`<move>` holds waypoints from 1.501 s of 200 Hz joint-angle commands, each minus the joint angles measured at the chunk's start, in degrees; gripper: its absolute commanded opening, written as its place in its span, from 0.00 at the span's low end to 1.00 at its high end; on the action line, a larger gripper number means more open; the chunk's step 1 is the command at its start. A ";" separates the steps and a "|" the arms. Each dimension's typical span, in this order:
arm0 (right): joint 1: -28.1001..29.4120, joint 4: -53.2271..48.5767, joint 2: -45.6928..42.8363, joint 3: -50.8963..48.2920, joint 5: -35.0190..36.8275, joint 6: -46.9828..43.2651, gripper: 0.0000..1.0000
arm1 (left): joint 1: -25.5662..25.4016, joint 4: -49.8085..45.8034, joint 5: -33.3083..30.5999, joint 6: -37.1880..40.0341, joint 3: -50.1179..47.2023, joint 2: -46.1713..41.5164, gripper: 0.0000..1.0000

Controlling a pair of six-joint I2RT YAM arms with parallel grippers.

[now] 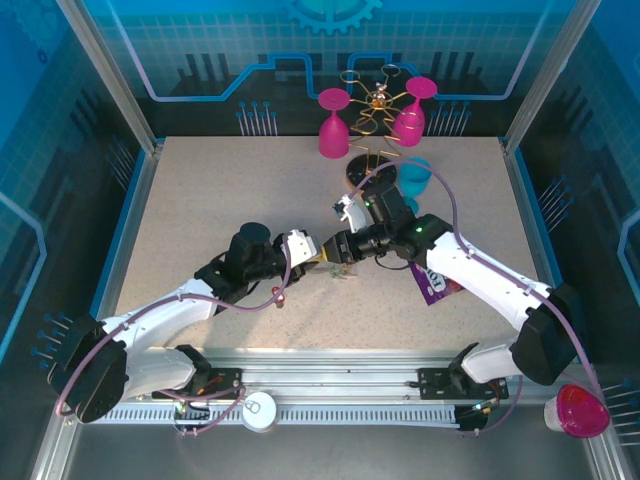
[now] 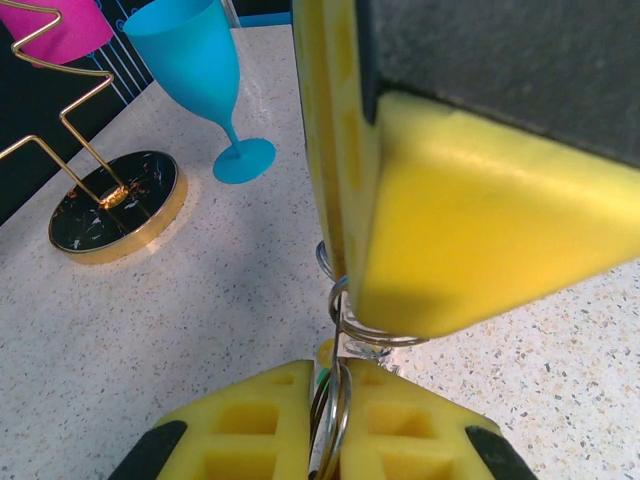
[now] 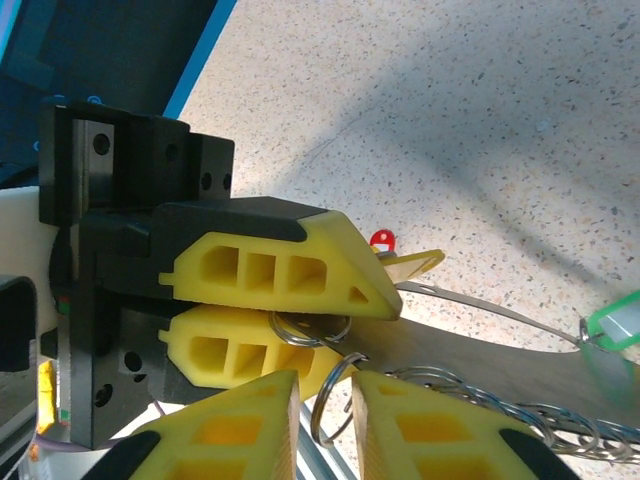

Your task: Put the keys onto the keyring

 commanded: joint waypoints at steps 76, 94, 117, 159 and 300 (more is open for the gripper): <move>1.22 -5.58 2.33 2.72 5.63 -1.46 0.19 | -0.37 2.83 1.58 -0.46 3.89 -0.27 0.00; 1.22 -5.10 2.61 2.80 4.90 -1.32 0.18 | -0.41 2.74 1.48 -0.45 4.01 -0.18 0.00; 1.22 -4.43 2.83 2.76 4.18 -1.02 0.18 | -0.39 2.77 1.59 -0.56 4.07 -0.01 0.00; 0.99 -1.45 2.36 1.98 1.54 0.51 0.18 | -0.43 2.00 1.00 0.11 3.90 0.15 0.00; 0.79 0.50 3.36 1.94 3.42 3.09 0.10 | -0.40 1.44 1.79 0.30 4.03 0.20 0.00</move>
